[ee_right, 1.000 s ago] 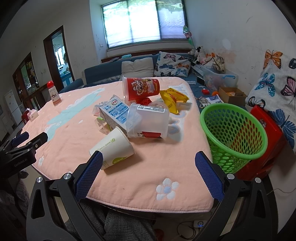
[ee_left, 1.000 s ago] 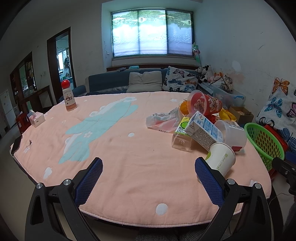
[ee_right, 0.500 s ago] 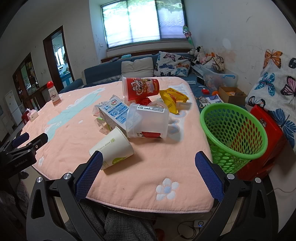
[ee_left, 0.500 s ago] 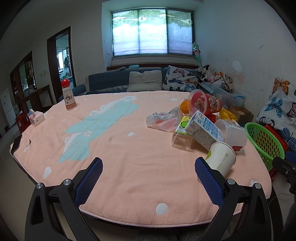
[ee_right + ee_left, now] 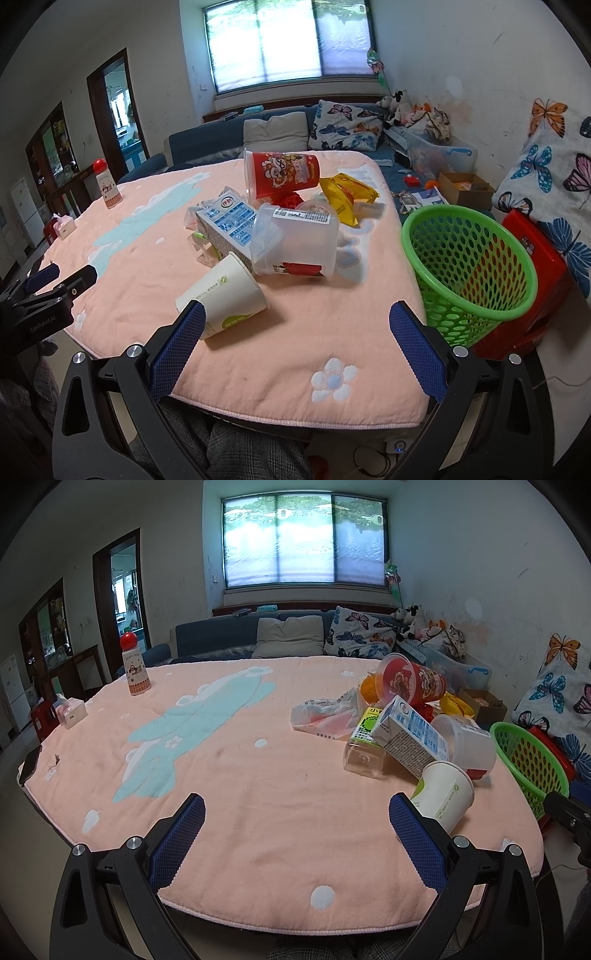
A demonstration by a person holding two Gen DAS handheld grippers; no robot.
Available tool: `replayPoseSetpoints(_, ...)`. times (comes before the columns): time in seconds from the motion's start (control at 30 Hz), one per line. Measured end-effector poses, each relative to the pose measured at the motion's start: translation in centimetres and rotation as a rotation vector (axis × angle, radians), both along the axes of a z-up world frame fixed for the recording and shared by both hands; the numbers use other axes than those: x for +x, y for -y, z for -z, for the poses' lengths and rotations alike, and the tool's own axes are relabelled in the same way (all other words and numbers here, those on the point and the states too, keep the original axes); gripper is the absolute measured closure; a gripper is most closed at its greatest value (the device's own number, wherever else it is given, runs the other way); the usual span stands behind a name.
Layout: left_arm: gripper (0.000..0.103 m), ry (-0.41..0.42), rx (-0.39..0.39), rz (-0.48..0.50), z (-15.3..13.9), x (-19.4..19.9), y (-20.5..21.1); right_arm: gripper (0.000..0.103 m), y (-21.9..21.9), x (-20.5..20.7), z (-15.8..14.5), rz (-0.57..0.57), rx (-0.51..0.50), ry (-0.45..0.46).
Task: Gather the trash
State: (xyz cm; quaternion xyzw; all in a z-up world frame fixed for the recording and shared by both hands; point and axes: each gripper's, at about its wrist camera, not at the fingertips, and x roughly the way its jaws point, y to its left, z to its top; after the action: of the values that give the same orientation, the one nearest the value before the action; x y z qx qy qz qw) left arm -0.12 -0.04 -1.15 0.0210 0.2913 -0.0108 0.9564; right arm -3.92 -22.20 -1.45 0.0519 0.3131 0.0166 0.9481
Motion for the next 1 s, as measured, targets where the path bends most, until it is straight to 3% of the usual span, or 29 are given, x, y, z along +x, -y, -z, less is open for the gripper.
replayPoseSetpoints(1.0, 0.006, -0.062, 0.001, 0.037, 0.5, 3.7, 1.0, 0.005, 1.5, 3.8, -0.1, -0.046, -0.018, -0.035)
